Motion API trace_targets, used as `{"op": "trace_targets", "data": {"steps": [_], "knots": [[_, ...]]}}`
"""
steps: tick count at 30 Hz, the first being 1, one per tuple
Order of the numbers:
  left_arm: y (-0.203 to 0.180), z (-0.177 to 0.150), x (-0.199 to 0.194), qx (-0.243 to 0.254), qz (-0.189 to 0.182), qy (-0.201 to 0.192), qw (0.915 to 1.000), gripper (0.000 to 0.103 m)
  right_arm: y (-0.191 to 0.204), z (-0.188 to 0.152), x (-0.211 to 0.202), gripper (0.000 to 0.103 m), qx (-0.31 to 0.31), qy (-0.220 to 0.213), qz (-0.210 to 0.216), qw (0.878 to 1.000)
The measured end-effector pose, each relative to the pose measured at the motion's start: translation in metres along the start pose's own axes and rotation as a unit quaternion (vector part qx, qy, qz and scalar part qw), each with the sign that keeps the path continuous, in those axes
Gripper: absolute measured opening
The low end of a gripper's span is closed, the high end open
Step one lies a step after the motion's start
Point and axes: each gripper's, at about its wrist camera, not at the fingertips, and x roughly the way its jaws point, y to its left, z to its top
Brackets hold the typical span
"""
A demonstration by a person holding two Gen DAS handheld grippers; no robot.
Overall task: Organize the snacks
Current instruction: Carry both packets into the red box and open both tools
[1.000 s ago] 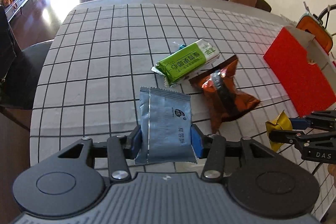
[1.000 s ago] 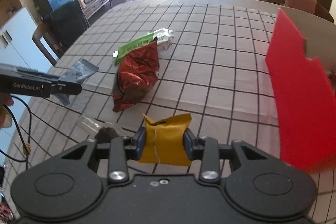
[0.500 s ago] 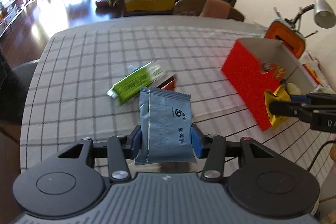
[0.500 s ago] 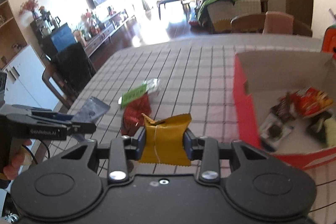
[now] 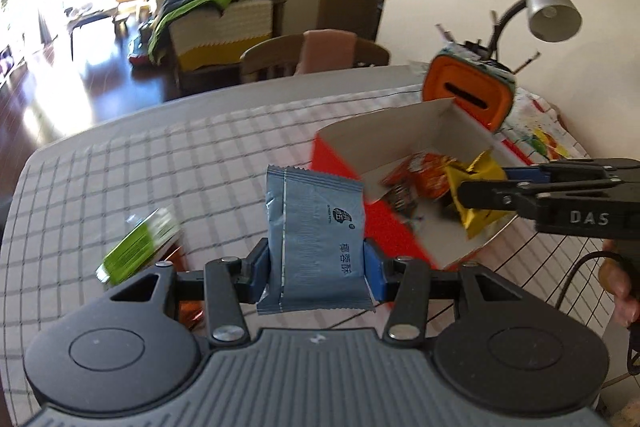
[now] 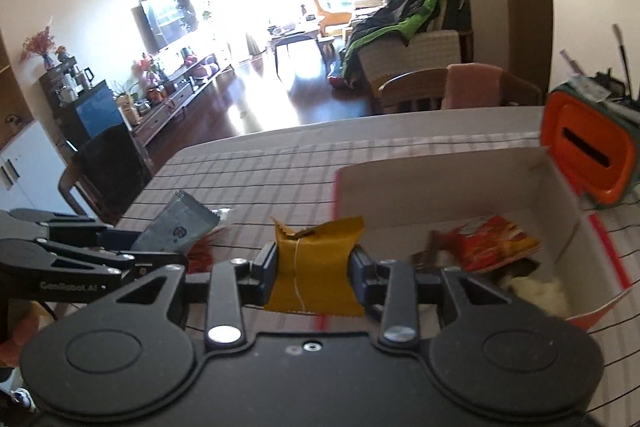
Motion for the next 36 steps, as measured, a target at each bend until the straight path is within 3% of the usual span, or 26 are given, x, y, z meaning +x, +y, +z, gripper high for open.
{"op": "trace_targets", "data": {"steps": [14,25,36], "knots": [[-0.093,0.044,0.077,0.039,0.01,0.036,0.9985,0.047,-0.093,0.004,0.005,0.037,0.002,0.019,-0.039,0.999],[-0.119,0.063,0.148,0.021,0.018,0.111,0.9935,0.047,-0.148,0.002,0.04,0.037,0.015,0.076,-0.06,0.995],[-0.127,0.068,0.192,0.013,0.064,0.177,0.982,0.047,-0.154,-0.004,0.078,0.037,-0.004,0.136,-0.065,0.989]]}}
